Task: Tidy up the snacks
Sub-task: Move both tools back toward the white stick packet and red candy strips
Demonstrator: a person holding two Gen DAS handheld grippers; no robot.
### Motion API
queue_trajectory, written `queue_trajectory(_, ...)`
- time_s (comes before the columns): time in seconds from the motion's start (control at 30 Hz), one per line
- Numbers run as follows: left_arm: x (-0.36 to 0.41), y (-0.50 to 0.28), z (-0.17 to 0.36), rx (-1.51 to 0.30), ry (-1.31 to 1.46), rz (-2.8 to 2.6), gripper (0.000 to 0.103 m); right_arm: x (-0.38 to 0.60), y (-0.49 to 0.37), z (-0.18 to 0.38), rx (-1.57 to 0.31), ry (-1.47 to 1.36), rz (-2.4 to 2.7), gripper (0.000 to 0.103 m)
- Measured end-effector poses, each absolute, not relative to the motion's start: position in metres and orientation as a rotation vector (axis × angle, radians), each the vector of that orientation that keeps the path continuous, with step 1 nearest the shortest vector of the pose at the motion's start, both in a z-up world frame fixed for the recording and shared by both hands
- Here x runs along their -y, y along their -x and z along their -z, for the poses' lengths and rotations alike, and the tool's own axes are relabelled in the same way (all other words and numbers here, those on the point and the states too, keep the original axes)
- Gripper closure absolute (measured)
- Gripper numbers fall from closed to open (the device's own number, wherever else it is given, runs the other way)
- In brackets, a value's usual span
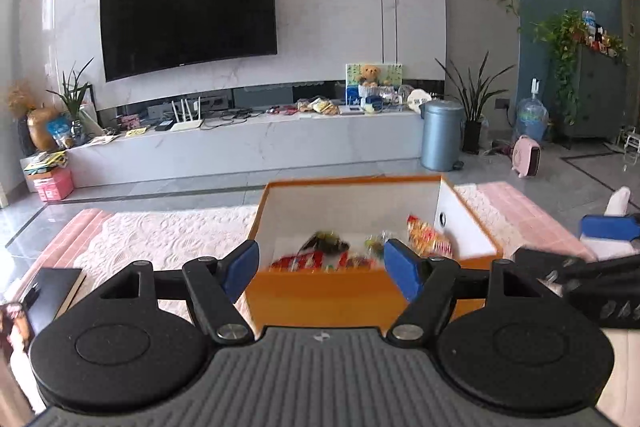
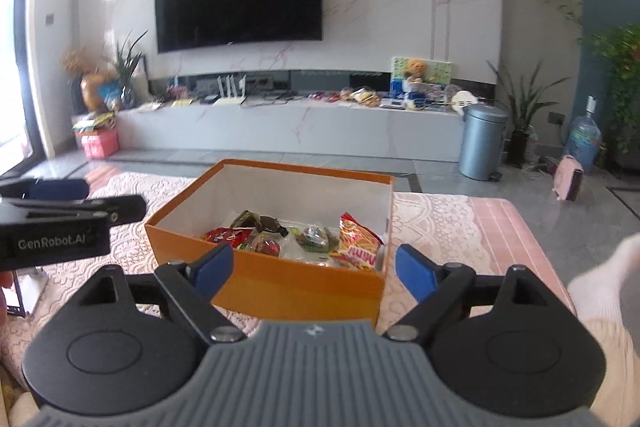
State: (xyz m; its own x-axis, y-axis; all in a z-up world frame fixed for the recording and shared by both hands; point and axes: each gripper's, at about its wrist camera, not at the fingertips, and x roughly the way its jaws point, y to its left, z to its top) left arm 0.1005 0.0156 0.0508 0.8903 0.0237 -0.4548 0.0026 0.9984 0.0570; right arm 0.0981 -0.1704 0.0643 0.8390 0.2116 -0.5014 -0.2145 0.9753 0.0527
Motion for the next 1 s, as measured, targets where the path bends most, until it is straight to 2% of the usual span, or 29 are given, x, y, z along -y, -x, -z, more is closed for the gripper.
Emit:
queue_trajectory(0.2,-0.013,-0.081,-0.028,-0.542,-0.063,0.033,0.019,0.18,-0.06,-0.048,-0.521,-0.006,-0.157,0.017)
queue_trajectory(0.57,0.006,-0.068,0.022,-0.688,-0.076,0.131,0.02,0.193,-0.037,-0.005,-0.629,0.025,-0.121,0.017)
queue_trajectory(0.8,0.013,-0.072,0.043,-0.742,-0.082,0.211,0.026,0.198,-0.044,0.025,-0.711,0.049,-0.111,0.018)
queue_trajectory(0.9,0.02,-0.072,0.049,-0.746,-0.088,0.245,0.027,0.201,-0.048,0.033,-0.737,0.051,-0.107,0.02)
queue_trajectory(1.0,0.022,-0.078,0.053,-0.756,-0.066,0.285,0.029,0.202,-0.056,0.04,-0.765,0.054,-0.106,0.028)
